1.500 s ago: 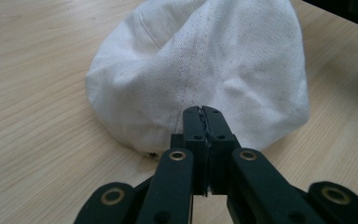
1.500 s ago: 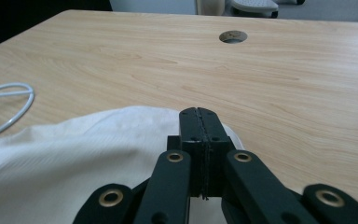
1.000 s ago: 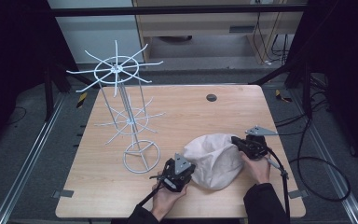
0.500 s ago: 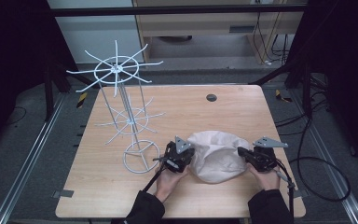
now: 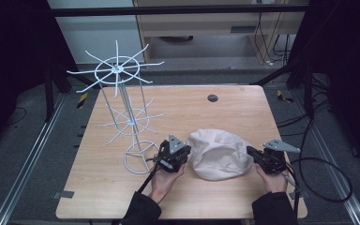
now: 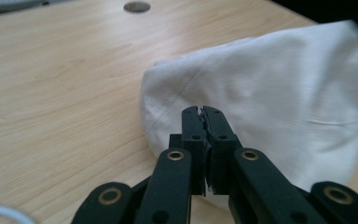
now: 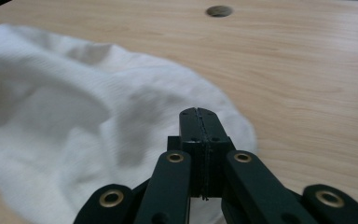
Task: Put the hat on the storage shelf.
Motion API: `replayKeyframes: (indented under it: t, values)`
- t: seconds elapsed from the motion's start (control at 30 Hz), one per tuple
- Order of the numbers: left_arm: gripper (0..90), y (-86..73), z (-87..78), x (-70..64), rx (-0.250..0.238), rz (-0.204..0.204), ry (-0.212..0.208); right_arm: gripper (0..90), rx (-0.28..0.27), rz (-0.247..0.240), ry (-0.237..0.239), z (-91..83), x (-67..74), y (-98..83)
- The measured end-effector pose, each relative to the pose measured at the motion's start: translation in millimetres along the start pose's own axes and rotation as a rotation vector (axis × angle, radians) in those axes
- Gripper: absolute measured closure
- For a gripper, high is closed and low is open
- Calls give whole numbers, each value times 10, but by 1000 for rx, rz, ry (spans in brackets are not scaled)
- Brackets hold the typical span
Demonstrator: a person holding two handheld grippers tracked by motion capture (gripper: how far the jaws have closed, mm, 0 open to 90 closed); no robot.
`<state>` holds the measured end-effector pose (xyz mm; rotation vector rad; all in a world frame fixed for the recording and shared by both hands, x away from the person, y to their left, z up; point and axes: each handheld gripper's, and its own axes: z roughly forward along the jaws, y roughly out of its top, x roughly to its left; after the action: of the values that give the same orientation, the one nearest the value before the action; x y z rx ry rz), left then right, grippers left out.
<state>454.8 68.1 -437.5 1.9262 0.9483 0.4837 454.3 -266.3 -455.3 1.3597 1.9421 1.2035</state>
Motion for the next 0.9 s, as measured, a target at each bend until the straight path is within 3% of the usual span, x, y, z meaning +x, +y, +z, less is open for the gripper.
replayKeyframes:
  t: [0.07, 0.2, 0.37, 0.43, 0.53, 0.67, 0.77, 0.9]
  values:
    - [889, -36, -156, -109, -11, 21, -34, 900, -12, 30, -27, 36, -76, 20]
    - [896, -108, -201, -362, 11, 78, -79, 900, 3, 57, -57, 181, -188, 39]
    - [897, -188, 70, -602, 64, 110, -101, 900, 17, 49, -45, 376, -242, 51]
    - [898, -205, 194, -637, 79, 116, -95, 900, 12, 47, -35, 443, -250, 65]
    - [898, -226, 335, -623, 99, 99, -80, 900, 2, 58, 0, 523, -250, 76]
    - [899, -234, 350, -552, 111, 103, -56, 900, 55, 24, 8, 589, -214, 54]
    - [899, -211, 326, -459, 108, 95, -30, 900, 100, 12, 13, 566, -204, 32]
    - [899, -179, 336, -319, 112, 76, 0, 900, 116, 11, 16, 464, -177, -17]
